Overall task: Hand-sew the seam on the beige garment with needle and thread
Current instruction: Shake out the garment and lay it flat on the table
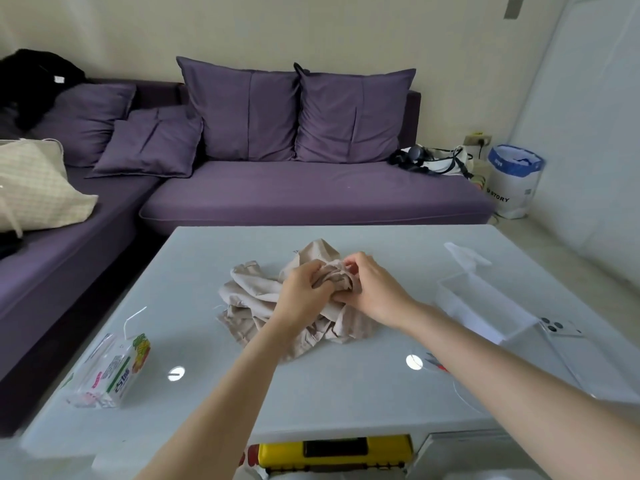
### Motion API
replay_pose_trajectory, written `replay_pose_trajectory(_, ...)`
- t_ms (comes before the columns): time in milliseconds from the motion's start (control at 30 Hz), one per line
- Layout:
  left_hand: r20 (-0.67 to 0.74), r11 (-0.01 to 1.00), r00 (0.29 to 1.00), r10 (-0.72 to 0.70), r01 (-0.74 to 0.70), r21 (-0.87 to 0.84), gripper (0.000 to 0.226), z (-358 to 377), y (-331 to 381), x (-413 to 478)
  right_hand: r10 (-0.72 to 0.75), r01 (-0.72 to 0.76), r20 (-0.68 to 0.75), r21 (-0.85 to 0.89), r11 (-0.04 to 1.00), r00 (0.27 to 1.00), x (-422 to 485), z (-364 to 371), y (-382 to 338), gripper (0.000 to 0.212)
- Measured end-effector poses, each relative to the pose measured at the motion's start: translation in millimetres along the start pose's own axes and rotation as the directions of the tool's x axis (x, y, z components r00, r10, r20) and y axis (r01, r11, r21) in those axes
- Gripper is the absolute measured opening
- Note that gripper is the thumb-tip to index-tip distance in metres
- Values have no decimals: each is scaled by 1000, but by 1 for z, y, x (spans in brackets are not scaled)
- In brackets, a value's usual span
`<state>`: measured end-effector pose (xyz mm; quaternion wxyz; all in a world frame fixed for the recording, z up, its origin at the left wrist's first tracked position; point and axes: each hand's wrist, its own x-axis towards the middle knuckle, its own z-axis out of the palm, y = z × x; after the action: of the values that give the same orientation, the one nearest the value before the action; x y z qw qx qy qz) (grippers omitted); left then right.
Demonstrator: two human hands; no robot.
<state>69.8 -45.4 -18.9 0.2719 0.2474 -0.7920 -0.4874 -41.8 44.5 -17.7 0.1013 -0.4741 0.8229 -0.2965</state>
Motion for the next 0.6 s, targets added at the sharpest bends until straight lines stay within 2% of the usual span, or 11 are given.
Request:
replay_pose_trajectory(133, -125, 954, 991, 46, -6, 301, 24, -2, -4, 1, -43, 43, -21, -8, 999, 999, 0, -8, -5, 14)
replay_pose_trajectory(233, -150, 831, 987, 53, 40, 555, 18, -5, -4, 3, -96, 95, -14, -11, 995, 995, -2, -19, -11, 1)
replay_pose_trajectory(400, -190, 627, 979, 80, 99, 773, 26, -12, 0, 15, -95, 94, -32, -46, 995, 995, -5, -32, -12, 6)
replay_pose_trajectory(533, -214, 584, 976, 28, 158, 796, 28, -25, -6, 24, -53, 44, -80, -116, 992, 995, -7, -44, -6, 6)
replay_pose_trajectory(600, -199, 528, 979, 38, 150, 836, 29, -28, -5, 25, -34, 18, -96, -170, 985, 995, -8, -49, -4, 2)
